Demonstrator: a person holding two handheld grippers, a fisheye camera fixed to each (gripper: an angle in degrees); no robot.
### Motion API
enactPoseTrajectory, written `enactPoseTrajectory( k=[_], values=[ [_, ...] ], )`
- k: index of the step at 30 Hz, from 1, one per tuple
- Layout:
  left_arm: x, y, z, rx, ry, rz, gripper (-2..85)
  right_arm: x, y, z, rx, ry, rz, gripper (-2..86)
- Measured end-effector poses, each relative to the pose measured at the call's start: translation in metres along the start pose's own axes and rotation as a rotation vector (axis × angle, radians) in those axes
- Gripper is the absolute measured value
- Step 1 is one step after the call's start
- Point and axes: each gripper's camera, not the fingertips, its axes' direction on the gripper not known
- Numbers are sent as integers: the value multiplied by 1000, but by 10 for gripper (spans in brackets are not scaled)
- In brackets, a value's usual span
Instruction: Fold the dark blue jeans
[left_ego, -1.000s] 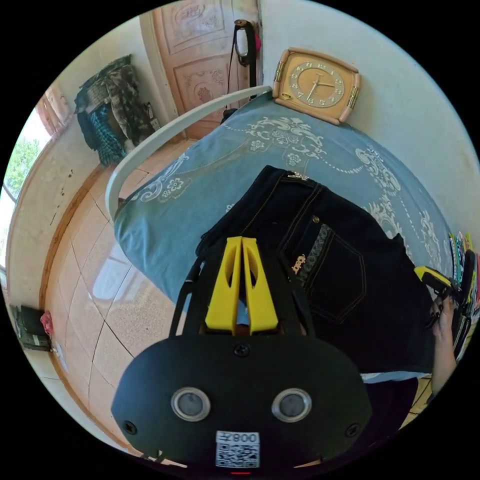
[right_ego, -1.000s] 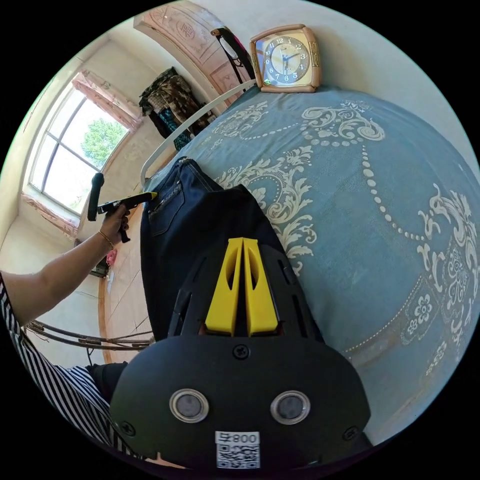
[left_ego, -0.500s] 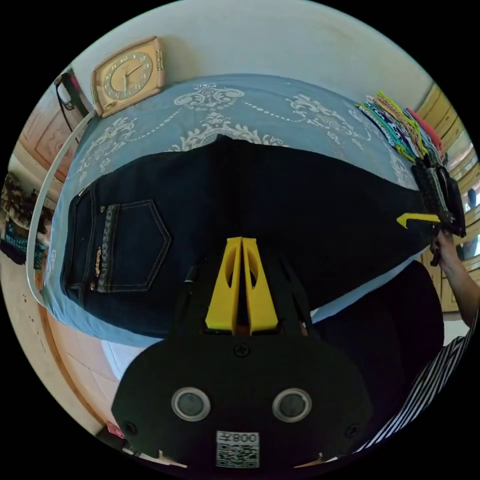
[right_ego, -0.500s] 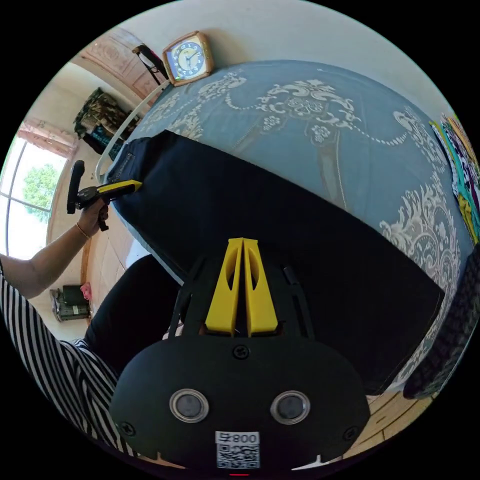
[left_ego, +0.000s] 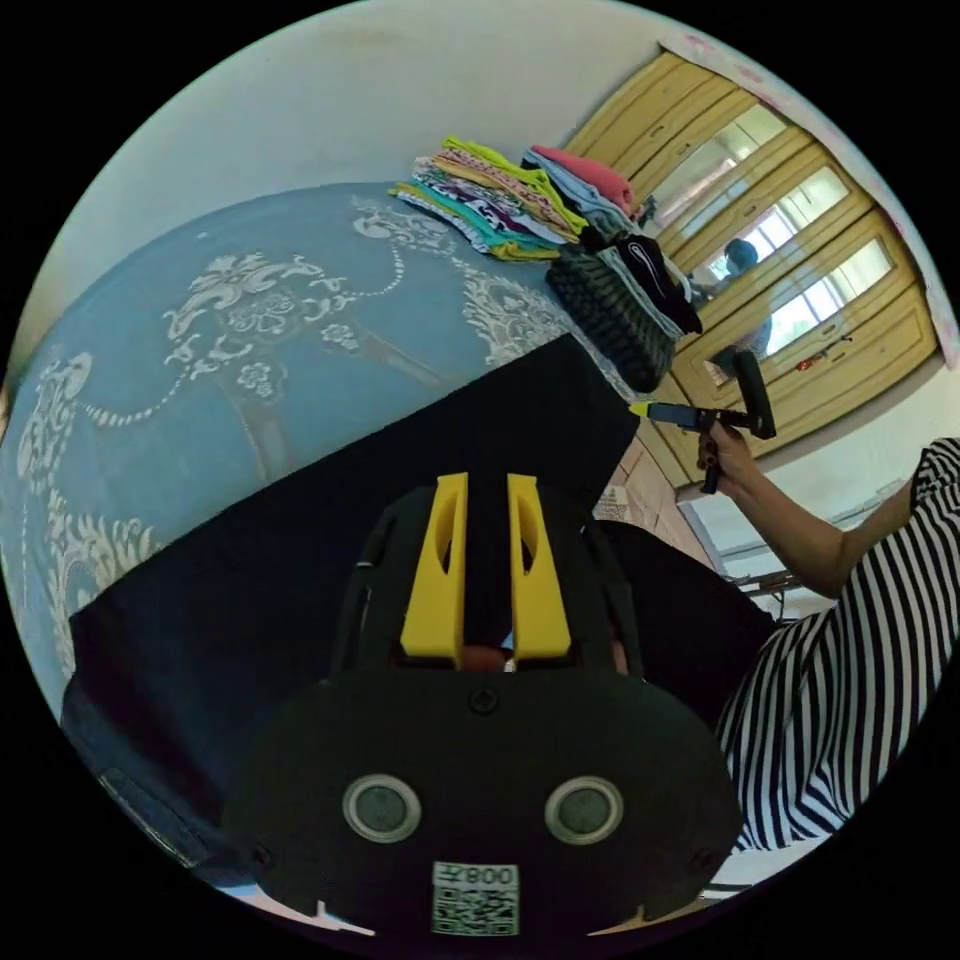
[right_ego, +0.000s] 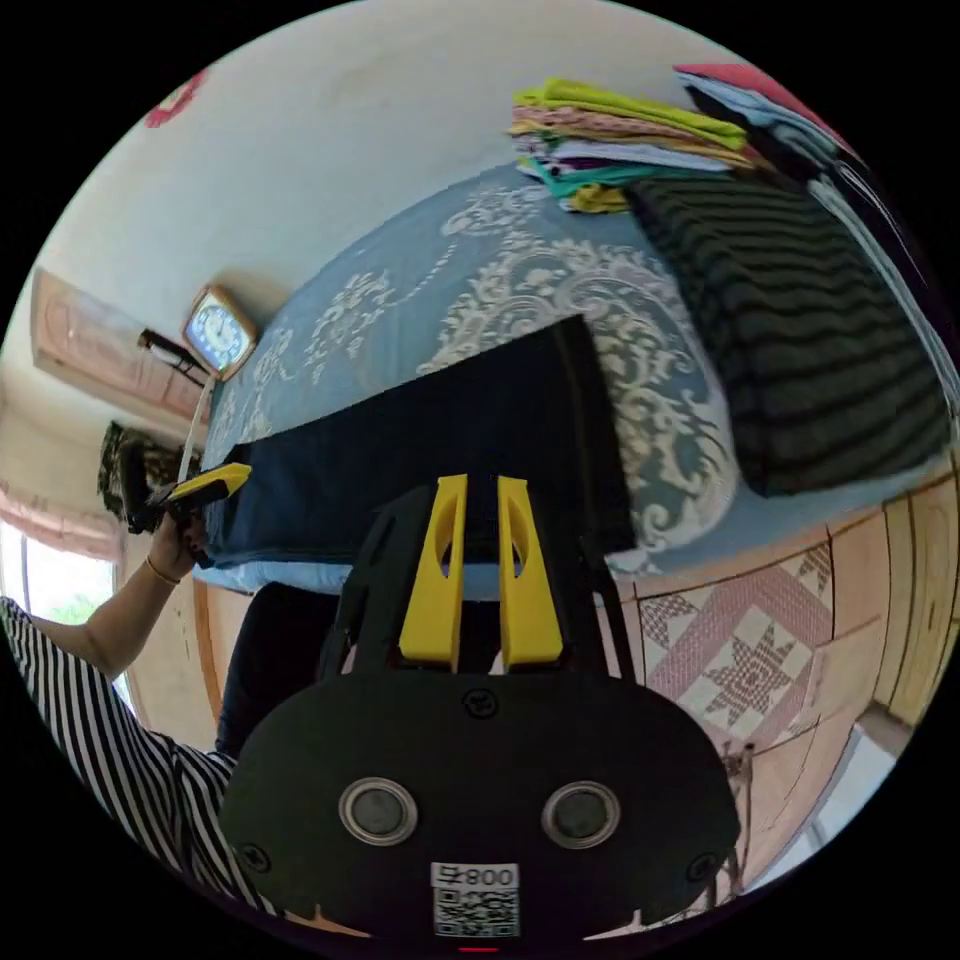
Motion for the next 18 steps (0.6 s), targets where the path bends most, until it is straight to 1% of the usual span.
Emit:
enactPoseTrajectory(
  k=[2,5,7,12,18],
  values=[
    [25,-56,55,-49,46,114,76,37,14,-15,21,10,91,77],
    [56,-119,117,-100,70,226,91,84,36,-26,46,-46,209,87],
    [70,-152,150,-132,61,267,99,103,44,-25,37,-81,247,90],
    [94,-220,226,-195,31,295,110,153,54,-17,69,-291,351,98],
    [112,-281,303,-248,7,302,115,193,54,-12,86,-381,412,102]
  ],
)
